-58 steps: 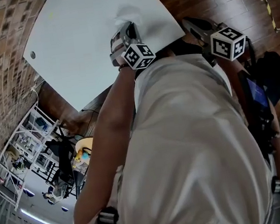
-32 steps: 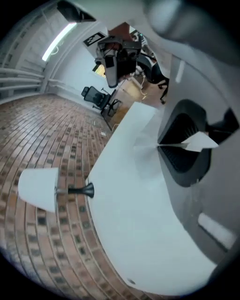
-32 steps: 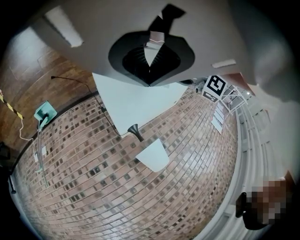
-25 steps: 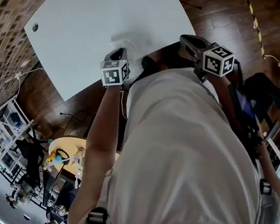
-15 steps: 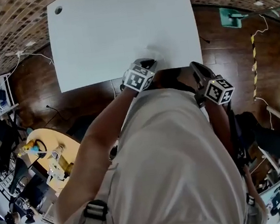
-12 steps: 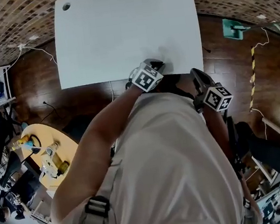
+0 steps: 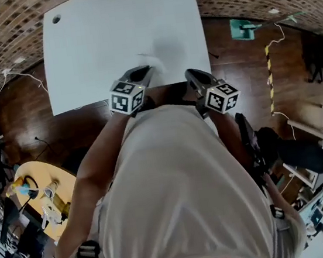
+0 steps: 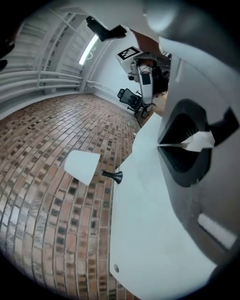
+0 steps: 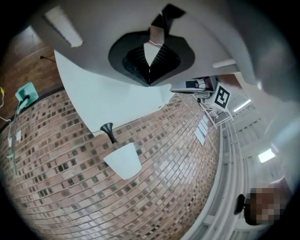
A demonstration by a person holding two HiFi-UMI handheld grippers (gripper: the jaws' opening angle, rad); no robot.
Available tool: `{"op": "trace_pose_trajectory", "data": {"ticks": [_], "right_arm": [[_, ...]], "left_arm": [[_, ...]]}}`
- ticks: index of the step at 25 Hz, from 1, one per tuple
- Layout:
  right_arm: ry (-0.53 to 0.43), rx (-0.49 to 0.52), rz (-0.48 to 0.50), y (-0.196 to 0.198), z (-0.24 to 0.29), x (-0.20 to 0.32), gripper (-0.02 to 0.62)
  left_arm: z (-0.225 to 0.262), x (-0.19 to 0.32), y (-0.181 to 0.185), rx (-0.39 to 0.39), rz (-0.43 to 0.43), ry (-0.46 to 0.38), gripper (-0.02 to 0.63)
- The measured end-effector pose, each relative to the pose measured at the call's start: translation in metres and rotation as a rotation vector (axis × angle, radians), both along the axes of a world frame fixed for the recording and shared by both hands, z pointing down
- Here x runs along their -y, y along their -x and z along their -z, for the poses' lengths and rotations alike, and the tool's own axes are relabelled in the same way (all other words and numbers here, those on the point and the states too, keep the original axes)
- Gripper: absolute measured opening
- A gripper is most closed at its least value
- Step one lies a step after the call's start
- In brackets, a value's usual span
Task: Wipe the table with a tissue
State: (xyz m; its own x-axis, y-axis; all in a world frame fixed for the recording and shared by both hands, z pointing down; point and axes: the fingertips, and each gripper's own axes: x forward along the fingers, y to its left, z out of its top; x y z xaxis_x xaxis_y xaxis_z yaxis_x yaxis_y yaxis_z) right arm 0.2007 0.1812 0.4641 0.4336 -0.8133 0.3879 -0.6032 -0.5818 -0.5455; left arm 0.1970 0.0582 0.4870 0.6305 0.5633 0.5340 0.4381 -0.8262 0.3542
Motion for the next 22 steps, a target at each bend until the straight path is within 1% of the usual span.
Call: {"op": "trace_pose_trajectory", "data": {"ticks": [2, 4, 9, 12, 16, 19, 22], "right_arm": [[-0.002, -0.054, 0.055, 0.002, 0.008, 0.014, 0.008], [0.000, -0.108, 0.095, 0.003, 0.023, 0.017, 0.008], [0.004, -0.250, 0.167, 0.017, 0.054, 0.034, 0.008], [-0.009, -0.283, 0.174, 0.026, 0.067, 0.043, 0.008], [-0.034, -0.301, 0.178, 0.033, 0.075, 0.048, 0.008], [-0.028, -0.290, 0.175, 0.043, 0.071, 0.034, 0.008], [-0.030, -0.285, 0.180, 0.048, 0.068, 0.032, 0.008]], "left_arm": [[0.012, 0.016, 0.008, -0.038, 0.054, 0.019, 0.020], [0.018, 0.016, 0.014, -0.077, 0.082, 0.030, 0.020], [0.046, 0.028, 0.035, -0.197, 0.112, -0.021, 0.020], [0.059, 0.038, 0.045, -0.246, 0.134, -0.025, 0.020], [0.062, 0.042, 0.054, -0.262, 0.157, -0.024, 0.020], [0.055, 0.027, 0.060, -0.251, 0.153, -0.006, 0.020], [0.054, 0.019, 0.064, -0.234, 0.144, 0.022, 0.020]]}}
